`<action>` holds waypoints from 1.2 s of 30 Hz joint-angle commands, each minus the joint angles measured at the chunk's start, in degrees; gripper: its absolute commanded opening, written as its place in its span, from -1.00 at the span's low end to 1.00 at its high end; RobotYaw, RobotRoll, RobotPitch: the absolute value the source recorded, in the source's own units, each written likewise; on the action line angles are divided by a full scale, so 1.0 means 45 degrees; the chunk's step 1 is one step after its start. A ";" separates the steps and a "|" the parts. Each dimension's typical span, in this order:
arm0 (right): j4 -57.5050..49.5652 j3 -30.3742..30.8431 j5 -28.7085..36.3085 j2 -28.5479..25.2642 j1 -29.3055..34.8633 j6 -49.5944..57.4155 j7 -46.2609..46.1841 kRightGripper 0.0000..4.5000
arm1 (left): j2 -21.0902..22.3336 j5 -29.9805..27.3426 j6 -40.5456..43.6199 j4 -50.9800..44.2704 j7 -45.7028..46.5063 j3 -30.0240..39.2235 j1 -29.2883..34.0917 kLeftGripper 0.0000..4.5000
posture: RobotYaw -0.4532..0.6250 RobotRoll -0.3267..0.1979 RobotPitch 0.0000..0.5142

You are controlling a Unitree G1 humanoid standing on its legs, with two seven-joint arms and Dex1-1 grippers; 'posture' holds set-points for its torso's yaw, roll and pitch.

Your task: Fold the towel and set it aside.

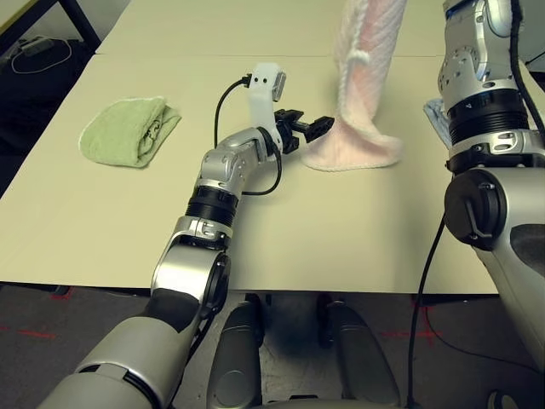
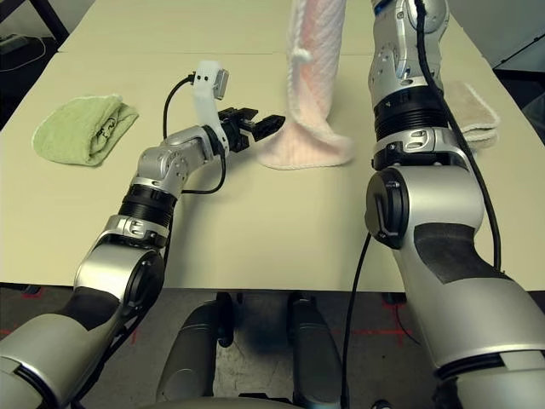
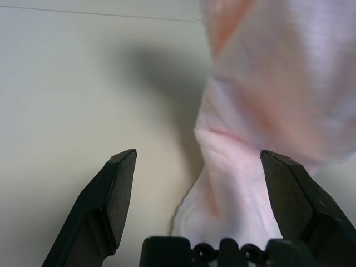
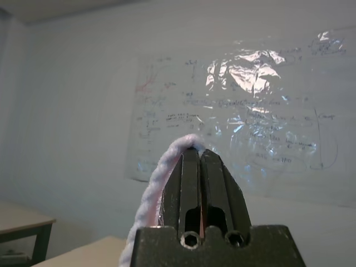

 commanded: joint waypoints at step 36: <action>-0.1795 0.0941 0.0030 0.1359 0.1018 0.2260 0.0634 -0.99 | -0.0942 0.0121 -0.0383 0.1053 0.2461 0.0527 -0.1413 1.00 | -0.03 0.25 -0.16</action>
